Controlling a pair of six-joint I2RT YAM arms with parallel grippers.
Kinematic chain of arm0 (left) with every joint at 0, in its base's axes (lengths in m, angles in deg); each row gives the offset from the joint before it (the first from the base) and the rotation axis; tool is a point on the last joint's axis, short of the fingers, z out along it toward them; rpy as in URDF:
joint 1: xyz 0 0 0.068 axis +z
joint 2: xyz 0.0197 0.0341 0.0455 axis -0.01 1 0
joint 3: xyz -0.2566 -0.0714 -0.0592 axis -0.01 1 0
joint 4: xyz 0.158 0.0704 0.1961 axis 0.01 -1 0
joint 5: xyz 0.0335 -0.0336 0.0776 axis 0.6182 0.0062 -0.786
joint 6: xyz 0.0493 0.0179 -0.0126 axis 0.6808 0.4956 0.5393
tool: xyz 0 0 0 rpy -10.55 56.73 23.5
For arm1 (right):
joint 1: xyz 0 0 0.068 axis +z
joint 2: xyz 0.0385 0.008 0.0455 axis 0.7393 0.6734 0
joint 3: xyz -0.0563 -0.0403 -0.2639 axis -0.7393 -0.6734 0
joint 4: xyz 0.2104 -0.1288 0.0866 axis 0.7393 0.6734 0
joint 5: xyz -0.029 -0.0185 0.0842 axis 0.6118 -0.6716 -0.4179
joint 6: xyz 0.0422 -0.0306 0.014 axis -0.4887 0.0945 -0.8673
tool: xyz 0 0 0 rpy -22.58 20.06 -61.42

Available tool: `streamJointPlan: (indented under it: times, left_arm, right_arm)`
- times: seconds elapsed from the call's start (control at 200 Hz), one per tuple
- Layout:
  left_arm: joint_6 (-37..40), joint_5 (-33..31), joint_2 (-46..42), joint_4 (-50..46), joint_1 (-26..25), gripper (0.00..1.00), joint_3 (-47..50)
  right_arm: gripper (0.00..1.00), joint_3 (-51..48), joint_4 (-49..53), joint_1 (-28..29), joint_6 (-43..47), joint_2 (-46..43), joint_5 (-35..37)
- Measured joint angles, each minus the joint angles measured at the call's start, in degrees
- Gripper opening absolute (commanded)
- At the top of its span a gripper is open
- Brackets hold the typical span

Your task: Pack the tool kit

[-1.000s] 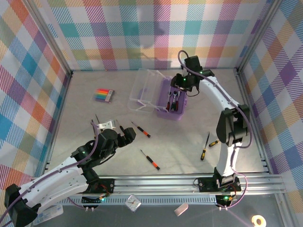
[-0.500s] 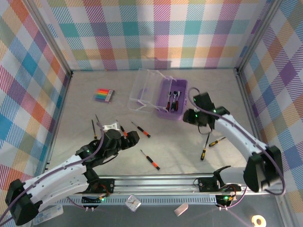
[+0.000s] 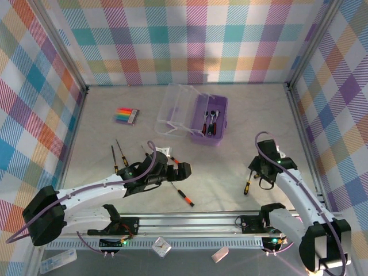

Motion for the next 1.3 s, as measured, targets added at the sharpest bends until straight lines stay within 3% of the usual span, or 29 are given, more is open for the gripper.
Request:
streamJointPlan:
  times: [0.155, 0.485, 0.605, 0.815, 1.05, 1.145, 1.3]
  left_arm:
    - [1.0, 0.0, -0.7, -0.1, 0.0, 1.0, -0.1]
    - [1.2, -1.6, -5.6, -0.6, 0.0, 1.0, 0.7]
    - [1.2, -2.0, -6.4, -0.8, 0.0, 1.0, 0.7]
    - [1.2, -2.9, -8.9, -1.9, 0.0, 1.0, 1.2]
    - [1.2, -4.9, -11.1, -5.0, 0.0, 0.99, 1.6]
    - [0.4, -8.3, -12.6, -8.5, -0.1, 1.0, 1.5]
    - [-4.1, -19.7, -19.8, -18.3, -0.1, 1.0, 1.4]
  right_arm:
    - [0.52, -0.2, -2.7, -5.1, 0.4, 7.5, -2.3]
    - [0.45, 0.0, -7.5, -7.4, 0.4, 16.9, -6.6]
    - [0.34, 0.3, -8.8, -8.7, 0.0, 19.5, -7.7]
    - [0.17, 0.9, -8.0, -10.6, -0.1, 20.0, -8.9]
    - [0.13, 0.7, -9.8, -11.0, 1.0, 16.9, -10.4]
    - [0.12, 0.7, -10.1, -11.0, 2.0, 14.4, -11.1]
    - [0.12, 1.7, -9.0, -10.9, 3.3, 9.9, -13.0]
